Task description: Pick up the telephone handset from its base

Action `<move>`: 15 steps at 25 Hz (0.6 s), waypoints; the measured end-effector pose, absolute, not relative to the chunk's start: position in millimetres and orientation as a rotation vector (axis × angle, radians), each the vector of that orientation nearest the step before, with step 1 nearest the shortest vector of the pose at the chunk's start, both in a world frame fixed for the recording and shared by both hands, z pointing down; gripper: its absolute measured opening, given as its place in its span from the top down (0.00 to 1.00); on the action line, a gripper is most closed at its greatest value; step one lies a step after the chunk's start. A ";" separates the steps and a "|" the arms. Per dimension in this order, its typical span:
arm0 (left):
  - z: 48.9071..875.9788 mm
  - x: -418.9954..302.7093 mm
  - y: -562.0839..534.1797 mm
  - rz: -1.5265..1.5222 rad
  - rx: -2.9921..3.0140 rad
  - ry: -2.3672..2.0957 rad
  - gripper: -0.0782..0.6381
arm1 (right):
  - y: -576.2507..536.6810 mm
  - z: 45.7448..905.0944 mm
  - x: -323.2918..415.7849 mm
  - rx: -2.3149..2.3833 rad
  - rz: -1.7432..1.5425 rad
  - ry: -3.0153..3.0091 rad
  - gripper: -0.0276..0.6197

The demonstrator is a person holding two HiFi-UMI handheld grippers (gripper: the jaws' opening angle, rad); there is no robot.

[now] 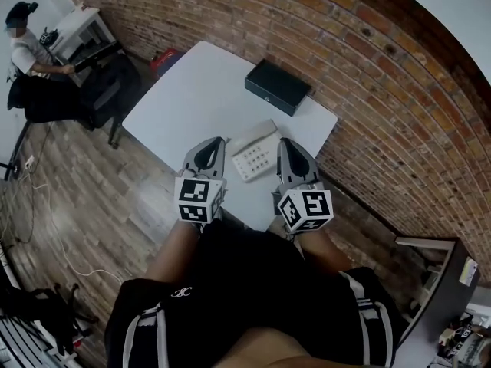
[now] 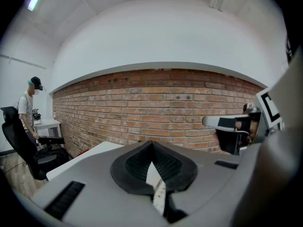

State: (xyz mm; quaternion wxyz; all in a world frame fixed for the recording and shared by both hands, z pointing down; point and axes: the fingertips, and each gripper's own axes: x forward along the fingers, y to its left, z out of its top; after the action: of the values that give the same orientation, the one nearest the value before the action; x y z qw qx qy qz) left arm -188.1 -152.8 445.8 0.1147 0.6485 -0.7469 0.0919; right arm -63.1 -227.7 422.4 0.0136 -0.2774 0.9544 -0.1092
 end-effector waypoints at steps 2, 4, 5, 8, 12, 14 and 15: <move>454.1 -190.3 -158.4 0.291 1.924 -2.146 0.89 | -229.5 422.6 -63.0 -0.905 -0.340 2.960 0.96; 460.8 -191.8 -163.2 0.319 1.962 -2.093 0.89 | -230.3 422.3 -63.3 -0.953 -0.341 2.944 0.96; 464.9 -192.0 -165.9 0.342 1.986 -2.059 0.89 | -230.4 422.1 -63.3 -0.979 -0.341 2.935 0.96; 480.9 -190.3 -177.1 0.439 2.065 -1.949 0.89 | -232.7 421.5 -60.1 -1.064 -0.334 2.904 0.96; 505.7 -191.4 -194.9 0.531 2.123 -1.839 0.89 | -237.2 424.0 -50.0 -1.193 -0.337 2.860 0.96; 518.2 -192.5 -202.2 0.547 2.139 -1.783 0.89 | -237.7 427.2 -43.5 -1.261 -0.343 2.837 0.96; 523.9 -193.0 -206.0 0.552 2.149 -1.757 0.89 | -238.4 428.6 -40.0 -1.295 -0.345 2.824 0.96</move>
State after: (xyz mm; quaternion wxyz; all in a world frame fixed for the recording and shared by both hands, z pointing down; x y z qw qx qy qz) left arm -193.0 -206.0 523.9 0.1552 0.7502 -0.6132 0.1926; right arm -40.0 -238.4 428.6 0.0076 -0.4143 0.9034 -0.1104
